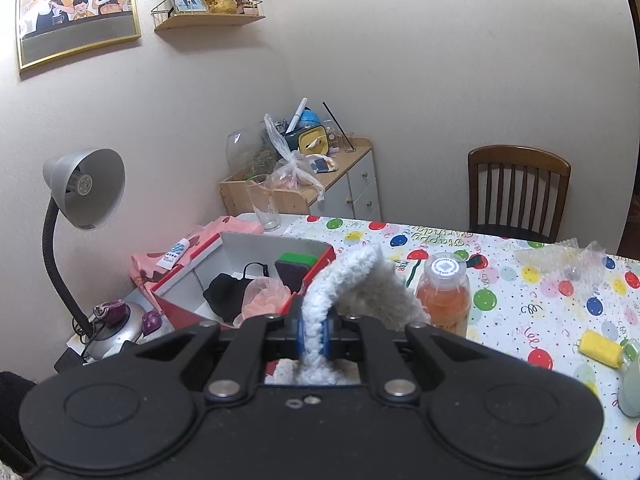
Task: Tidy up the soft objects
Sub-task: 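Carry the white towel and clear plastic bag over to the red box with both tools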
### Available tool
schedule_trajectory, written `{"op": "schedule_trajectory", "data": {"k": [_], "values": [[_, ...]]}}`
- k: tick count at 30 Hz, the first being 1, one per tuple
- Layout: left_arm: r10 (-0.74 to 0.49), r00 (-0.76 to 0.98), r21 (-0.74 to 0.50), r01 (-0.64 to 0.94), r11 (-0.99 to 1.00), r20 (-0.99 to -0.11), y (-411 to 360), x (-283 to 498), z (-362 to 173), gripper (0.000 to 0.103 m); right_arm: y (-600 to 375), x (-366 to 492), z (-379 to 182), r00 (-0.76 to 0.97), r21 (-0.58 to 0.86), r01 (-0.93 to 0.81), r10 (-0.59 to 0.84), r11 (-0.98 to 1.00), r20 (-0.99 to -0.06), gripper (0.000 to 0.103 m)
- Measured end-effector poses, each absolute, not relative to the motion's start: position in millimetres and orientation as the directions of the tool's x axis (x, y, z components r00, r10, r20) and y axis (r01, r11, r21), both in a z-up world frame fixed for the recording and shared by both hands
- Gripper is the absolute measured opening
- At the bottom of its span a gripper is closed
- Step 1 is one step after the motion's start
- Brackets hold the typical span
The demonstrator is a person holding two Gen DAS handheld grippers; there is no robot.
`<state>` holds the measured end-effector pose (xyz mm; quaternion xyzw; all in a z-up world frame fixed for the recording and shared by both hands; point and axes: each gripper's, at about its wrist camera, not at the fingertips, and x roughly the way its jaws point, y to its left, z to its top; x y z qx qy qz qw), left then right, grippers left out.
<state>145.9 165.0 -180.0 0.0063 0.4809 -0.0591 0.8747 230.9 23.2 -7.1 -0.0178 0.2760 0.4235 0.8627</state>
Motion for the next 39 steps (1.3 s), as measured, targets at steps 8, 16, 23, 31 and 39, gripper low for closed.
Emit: {"op": "schedule_trajectory", "data": {"k": [8,16,23,31,39], "values": [[-0.071,0.521,-0.056,0.045,0.997,-0.850,173,148,-190,0.040,21,230,-9,0.490,0.202,-0.737,0.715,0.645,-0.499,0.007],[-0.064,0.566,-0.082,-0.007,0.997,-0.822,179,144,-180,0.035,25,231,-7,0.482,0.202,-0.741,0.716,0.641,-0.504,0.007],[-0.060,0.638,-0.125,-0.057,0.991,-0.768,189,136,-151,0.030,36,234,0,0.470,0.201,-0.757,0.731,0.622,-0.495,0.007],[-0.038,0.719,-0.190,-0.131,0.973,-0.694,211,123,-113,0.028,61,236,9,0.455,0.195,-0.779,0.752,0.595,-0.477,0.007],[-0.029,0.767,-0.258,-0.180,0.949,-0.641,238,109,-77,0.028,94,232,23,0.419,0.188,-0.820,0.791,0.540,-0.446,0.007]]}}
